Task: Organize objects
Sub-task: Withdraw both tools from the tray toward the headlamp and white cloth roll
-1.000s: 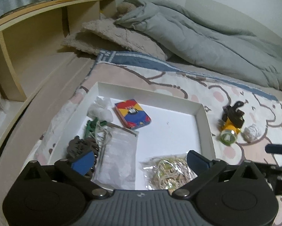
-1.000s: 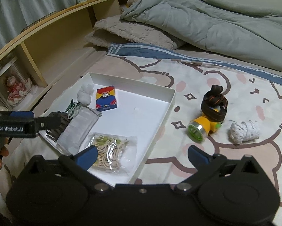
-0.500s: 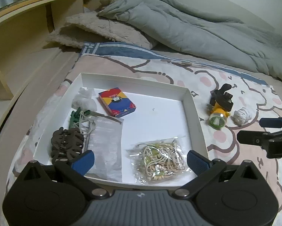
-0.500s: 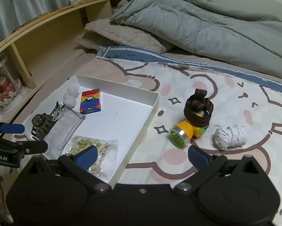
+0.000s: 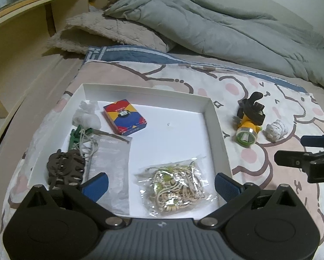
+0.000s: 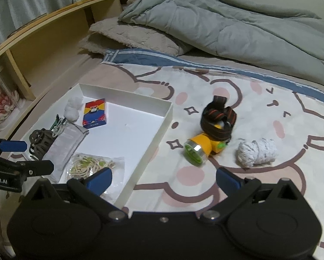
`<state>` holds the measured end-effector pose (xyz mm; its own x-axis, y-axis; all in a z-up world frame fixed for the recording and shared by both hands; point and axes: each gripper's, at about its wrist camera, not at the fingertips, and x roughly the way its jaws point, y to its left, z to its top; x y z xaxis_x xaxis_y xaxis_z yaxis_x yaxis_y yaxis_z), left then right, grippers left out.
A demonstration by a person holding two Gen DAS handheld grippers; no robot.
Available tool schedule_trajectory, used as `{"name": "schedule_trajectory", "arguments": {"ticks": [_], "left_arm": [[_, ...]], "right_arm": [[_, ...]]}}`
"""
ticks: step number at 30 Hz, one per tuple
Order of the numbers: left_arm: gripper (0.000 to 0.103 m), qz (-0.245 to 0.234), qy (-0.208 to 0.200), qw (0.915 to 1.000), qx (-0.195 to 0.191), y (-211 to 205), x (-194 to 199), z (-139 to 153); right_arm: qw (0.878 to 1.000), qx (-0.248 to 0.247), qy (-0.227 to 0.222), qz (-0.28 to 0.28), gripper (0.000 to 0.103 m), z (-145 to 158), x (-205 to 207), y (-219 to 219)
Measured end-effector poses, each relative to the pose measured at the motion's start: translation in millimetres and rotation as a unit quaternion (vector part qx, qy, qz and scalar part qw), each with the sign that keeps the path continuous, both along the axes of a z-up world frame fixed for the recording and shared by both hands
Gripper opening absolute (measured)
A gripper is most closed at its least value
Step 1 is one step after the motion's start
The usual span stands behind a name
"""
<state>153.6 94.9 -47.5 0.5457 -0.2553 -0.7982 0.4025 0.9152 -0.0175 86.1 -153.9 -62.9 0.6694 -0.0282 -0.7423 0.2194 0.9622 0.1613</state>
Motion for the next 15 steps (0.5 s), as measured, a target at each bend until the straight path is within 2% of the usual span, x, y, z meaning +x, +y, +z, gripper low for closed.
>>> {"name": "schedule_trajectory", "arguments": {"ticks": [15], "left_arm": [[0.103, -0.038, 0.013, 0.9992, -0.004, -52, -6, -6]], "right_arm": [[0.999, -0.006, 0.009, -0.046, 0.103, -2, -30, -45]]}}
